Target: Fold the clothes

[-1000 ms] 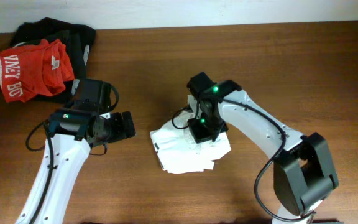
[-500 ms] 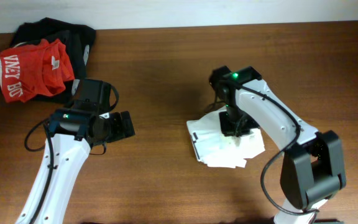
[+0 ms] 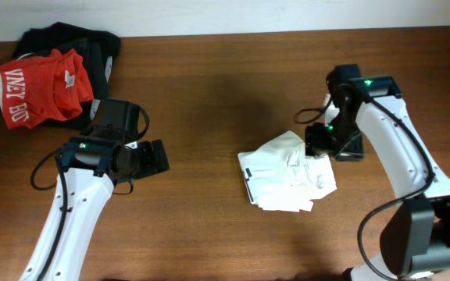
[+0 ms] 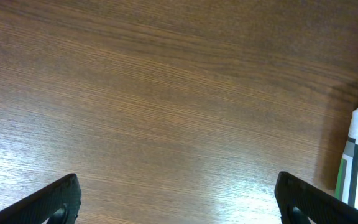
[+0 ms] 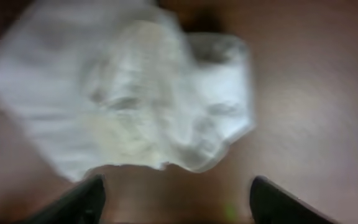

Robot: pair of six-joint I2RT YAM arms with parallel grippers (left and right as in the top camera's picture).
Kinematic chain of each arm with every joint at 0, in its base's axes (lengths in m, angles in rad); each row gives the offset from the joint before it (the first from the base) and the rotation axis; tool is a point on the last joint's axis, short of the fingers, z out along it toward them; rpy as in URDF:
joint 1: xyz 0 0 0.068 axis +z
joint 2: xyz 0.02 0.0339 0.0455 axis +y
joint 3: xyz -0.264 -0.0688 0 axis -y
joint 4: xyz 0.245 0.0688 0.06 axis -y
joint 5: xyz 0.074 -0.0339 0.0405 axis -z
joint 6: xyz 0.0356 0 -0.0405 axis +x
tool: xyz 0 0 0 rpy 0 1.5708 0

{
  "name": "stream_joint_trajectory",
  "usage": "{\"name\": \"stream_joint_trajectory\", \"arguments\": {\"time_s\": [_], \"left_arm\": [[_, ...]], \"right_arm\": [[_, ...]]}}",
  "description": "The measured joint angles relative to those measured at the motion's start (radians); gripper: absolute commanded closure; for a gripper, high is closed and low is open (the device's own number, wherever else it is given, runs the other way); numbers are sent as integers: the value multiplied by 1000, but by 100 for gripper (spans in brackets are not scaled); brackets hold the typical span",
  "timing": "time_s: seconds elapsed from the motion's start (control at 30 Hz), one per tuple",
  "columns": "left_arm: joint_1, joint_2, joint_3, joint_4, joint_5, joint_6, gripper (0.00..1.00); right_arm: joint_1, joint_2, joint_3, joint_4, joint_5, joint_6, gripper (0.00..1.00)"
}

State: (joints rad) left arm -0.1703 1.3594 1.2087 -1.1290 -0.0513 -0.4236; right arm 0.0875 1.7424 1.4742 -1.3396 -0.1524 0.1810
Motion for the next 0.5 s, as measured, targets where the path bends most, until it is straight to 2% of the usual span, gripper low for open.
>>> {"name": "stream_joint_trajectory", "arguments": {"time_s": [0.1,0.23,0.33,0.4,0.43,0.5], "left_arm": [[0,0,0,4,-2,0,1],[0,0,0,3,-2,0,1],[0,0,0,3,-2,0,1],[0,0,0,3,-2,0,1],[0,0,0,3,-2,0,1],[0,0,0,3,-2,0,1]], "right_arm": [[0,20,-78,140,-152,-124,42],[0,55,-187,255,-168,-145,42],[0,56,-207,274,-144,-118,62],[0,71,-230,283,-140,-106,80],[0,81,-233,284,-137,-102,96],[0,88,-235,289,-136,-100,96]]}}
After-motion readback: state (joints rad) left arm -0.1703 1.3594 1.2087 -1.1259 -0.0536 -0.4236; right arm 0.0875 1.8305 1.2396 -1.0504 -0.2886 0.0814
